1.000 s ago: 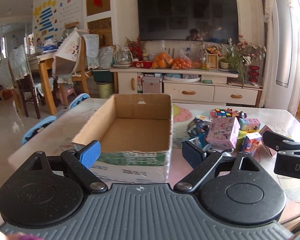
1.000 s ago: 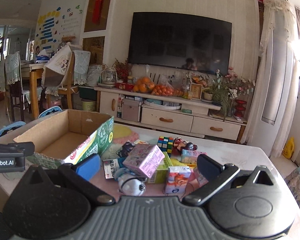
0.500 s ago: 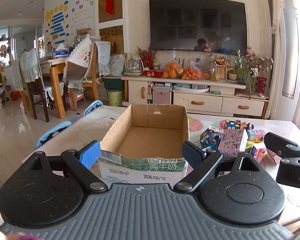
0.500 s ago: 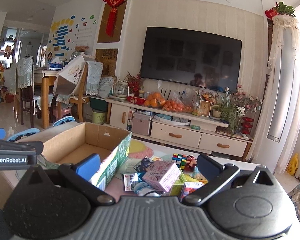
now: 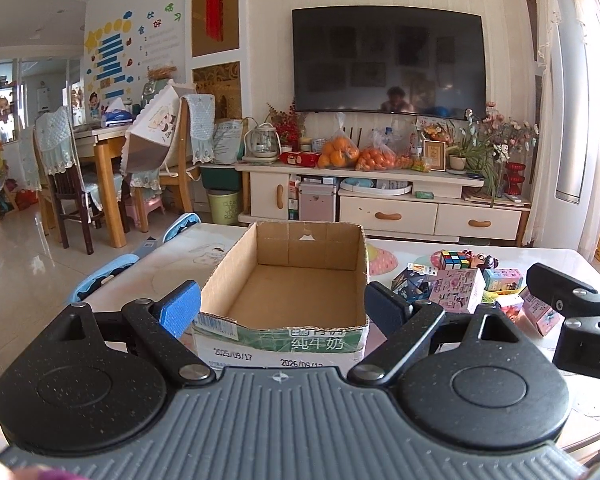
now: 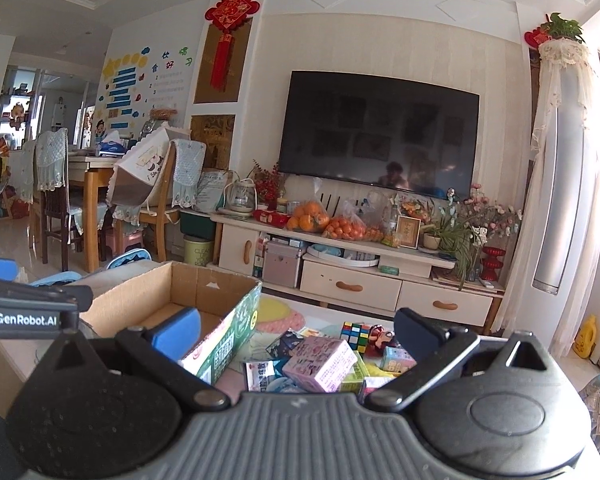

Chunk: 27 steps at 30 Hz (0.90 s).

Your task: Organize rigid objects

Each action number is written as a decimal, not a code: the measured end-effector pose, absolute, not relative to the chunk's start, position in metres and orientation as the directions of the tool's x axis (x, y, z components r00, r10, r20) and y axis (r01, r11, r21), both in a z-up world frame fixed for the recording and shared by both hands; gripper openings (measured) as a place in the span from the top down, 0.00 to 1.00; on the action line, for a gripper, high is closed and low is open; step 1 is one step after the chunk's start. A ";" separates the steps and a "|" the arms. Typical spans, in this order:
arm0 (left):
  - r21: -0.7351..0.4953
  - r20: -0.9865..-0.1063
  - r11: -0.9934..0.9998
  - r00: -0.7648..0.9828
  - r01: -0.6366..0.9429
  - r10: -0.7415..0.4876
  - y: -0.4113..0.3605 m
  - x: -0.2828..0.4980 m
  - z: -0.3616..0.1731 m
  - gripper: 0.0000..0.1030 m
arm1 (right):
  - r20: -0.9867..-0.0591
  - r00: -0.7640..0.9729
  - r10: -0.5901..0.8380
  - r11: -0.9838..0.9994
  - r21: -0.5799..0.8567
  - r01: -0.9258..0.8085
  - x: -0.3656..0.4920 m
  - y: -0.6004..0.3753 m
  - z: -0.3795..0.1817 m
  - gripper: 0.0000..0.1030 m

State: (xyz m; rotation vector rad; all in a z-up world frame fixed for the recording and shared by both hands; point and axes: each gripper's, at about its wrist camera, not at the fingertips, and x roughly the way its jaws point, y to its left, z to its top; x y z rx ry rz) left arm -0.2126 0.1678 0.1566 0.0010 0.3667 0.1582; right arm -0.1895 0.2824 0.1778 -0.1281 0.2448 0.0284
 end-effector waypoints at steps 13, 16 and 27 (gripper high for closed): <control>0.018 -0.355 0.999 0.935 0.039 -0.030 0.134 -0.194 0.135 0.00 | -0.314 0.946 -0.079 0.990 -0.135 0.038 -0.179 0.231 0.118 0.01; 0.023 -0.362 0.992 0.926 0.124 -0.108 0.119 -0.178 0.127 0.00 | -0.348 0.934 -0.079 0.995 -0.092 0.050 -0.170 0.206 0.106 0.01; 0.054 -0.439 0.934 0.848 0.354 -0.296 0.066 -0.100 0.095 0.00 | -0.441 0.867 -0.233 0.971 -0.149 0.185 -0.123 0.138 0.056 0.01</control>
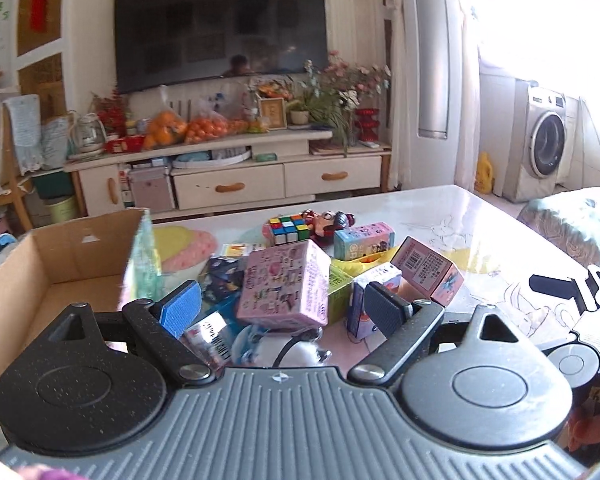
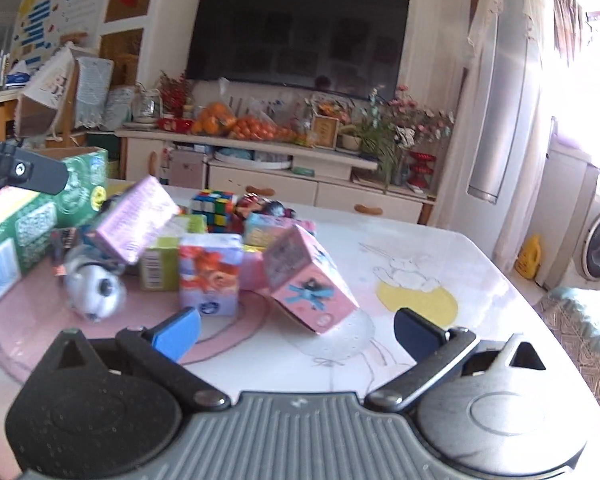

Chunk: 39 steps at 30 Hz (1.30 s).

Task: Organize rigid objects
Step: 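Grasp a pink blind box with the left tool while the right tool grasps the pink bird box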

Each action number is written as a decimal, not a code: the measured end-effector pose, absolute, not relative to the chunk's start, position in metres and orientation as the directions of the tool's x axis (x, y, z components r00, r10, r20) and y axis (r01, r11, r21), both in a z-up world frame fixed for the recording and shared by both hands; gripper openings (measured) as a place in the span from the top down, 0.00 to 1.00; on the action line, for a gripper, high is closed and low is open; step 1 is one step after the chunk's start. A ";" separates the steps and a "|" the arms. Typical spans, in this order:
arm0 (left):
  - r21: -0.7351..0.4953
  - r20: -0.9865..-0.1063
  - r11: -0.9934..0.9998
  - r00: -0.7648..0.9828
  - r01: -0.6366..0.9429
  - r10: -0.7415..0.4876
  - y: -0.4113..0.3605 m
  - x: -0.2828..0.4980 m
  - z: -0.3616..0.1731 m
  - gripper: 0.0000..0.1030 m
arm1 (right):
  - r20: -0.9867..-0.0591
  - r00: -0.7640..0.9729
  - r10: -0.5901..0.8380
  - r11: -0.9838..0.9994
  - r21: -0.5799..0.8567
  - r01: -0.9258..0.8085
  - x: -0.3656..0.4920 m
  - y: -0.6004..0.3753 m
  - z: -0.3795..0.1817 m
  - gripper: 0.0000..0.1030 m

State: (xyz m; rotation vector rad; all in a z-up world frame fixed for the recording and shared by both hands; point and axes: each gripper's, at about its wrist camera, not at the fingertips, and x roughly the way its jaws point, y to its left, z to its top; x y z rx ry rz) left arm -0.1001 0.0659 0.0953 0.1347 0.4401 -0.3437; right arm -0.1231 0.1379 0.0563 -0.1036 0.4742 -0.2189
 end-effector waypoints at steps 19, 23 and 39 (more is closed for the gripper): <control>-0.047 -0.611 0.897 0.698 0.441 -0.375 0.048 0.015 0.072 0.00 | -0.525 0.851 0.011 0.946 0.280 0.161 -0.050 0.044 0.054 0.01; -0.035 -0.640 0.898 0.680 0.439 -0.358 0.045 0.024 0.065 0.00 | -0.546 0.837 0.045 0.939 0.310 0.151 -0.041 0.037 0.049 0.01; -0.031 -0.661 0.940 0.698 0.340 -0.274 0.046 0.023 0.063 0.01 | -0.597 0.798 0.090 0.931 0.335 0.146 -0.026 0.042 0.041 0.25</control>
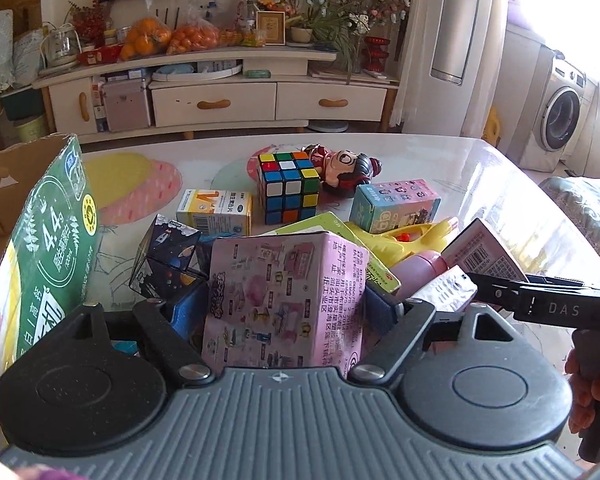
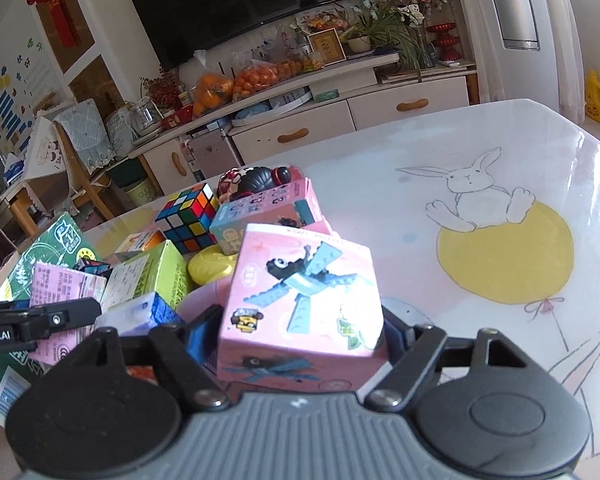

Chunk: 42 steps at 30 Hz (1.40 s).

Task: Organize rigid objects
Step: 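Grasp a pink blind box with the left tool while the right tool grasps the pink bird box, then carry both pink boxes over the cardboard box and open both tools to drop them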

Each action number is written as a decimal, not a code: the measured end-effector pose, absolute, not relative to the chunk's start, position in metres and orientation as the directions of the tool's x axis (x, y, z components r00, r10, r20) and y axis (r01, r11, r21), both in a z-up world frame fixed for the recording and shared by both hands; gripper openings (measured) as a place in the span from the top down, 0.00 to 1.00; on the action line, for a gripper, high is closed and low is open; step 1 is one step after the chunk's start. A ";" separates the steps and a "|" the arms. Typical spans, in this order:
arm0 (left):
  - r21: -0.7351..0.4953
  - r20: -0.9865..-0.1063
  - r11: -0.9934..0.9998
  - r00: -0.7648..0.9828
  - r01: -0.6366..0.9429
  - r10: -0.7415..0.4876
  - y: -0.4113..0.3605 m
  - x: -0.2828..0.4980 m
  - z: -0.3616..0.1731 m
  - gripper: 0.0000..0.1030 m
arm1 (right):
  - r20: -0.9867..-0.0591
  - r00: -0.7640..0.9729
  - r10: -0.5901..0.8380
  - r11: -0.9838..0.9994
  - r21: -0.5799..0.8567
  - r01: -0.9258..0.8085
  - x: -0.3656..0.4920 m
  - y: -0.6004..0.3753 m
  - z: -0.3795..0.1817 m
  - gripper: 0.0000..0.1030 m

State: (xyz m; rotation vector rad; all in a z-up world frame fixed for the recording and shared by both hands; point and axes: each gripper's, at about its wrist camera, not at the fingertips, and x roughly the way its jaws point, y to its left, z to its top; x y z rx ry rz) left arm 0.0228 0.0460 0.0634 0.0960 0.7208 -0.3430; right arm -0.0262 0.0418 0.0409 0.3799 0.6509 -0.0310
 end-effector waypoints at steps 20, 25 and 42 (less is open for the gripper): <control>0.088 -0.550 0.971 0.823 0.223 -0.139 0.061 0.006 0.089 0.03 | -0.544 0.831 -0.118 0.983 0.056 0.176 -0.038 0.070 0.055 0.27; 0.089 -0.514 0.976 0.849 0.196 -0.124 0.072 -0.001 0.107 0.03 | -0.513 0.844 -0.155 0.984 -0.002 0.179 -0.042 0.082 0.064 0.27; 0.059 -0.424 0.997 0.904 -0.040 0.061 0.166 -0.026 0.153 0.03 | -0.402 0.916 -0.005 0.996 -0.084 -0.031 -0.048 0.195 0.119 0.27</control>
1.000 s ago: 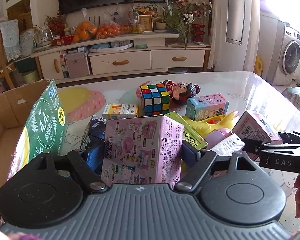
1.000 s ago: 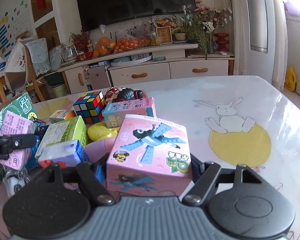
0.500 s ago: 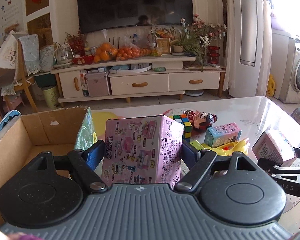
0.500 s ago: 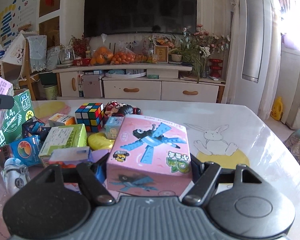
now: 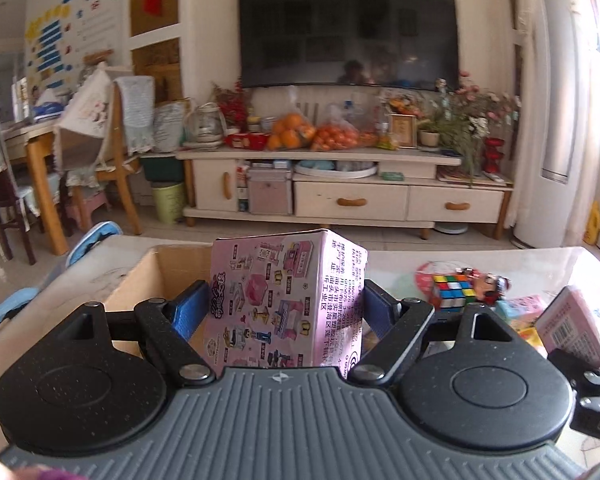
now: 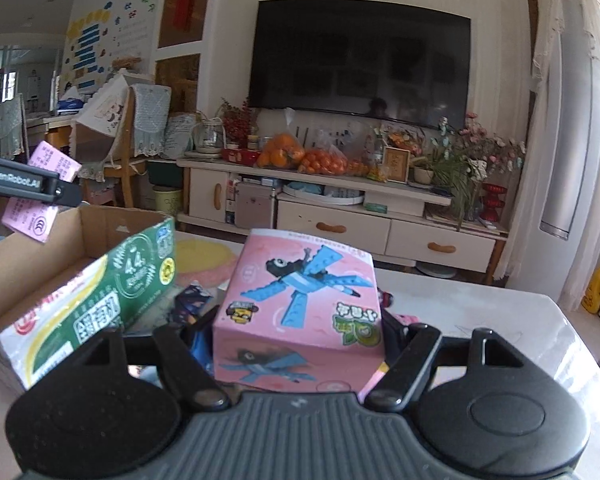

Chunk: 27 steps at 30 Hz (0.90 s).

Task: Organize rigid objects
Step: 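Carry both pink boxes over the cardboard box and open both tools to drop them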

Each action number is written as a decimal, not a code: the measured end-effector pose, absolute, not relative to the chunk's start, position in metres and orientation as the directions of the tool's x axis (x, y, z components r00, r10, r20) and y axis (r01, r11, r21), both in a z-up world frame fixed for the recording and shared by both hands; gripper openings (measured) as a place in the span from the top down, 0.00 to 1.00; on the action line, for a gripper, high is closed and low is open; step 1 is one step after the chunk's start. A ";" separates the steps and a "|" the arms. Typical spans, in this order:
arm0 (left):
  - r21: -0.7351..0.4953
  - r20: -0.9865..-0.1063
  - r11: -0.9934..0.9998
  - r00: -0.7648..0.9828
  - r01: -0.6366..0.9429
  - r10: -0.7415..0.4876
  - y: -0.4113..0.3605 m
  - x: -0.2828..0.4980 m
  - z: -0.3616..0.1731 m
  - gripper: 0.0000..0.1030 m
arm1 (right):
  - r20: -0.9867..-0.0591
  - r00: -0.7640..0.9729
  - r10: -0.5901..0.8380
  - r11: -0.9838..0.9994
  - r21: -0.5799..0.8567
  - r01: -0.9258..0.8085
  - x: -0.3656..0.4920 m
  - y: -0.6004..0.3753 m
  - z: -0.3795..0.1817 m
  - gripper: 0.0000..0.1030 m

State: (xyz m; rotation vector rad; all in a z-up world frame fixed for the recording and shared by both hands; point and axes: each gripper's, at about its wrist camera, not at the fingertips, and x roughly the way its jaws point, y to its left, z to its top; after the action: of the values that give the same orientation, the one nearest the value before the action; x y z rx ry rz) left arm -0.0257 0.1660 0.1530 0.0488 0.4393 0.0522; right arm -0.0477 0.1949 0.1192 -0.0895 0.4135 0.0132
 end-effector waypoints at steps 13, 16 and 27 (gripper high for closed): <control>0.032 -0.475 0.976 0.856 -0.214 0.203 0.236 -0.022 0.158 0.02 | -0.397 0.896 0.201 0.949 -0.147 -0.278 -0.026 0.306 0.141 0.27; 0.032 -0.488 0.972 0.845 -0.234 0.219 0.235 -0.017 0.158 0.02 | -0.407 0.882 0.237 0.931 -0.164 -0.326 -0.021 0.328 0.141 0.27; 0.037 -0.505 0.952 0.817 -0.303 0.279 0.240 -0.011 0.156 0.02 | -0.453 0.848 0.275 0.882 -0.233 -0.410 -0.007 0.370 0.126 0.27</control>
State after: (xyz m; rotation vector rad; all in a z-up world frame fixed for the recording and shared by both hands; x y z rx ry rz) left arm -0.0109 0.2397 0.1560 -0.0453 0.5315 0.3102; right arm -0.0072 0.3704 0.1264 -0.3314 0.4239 0.3679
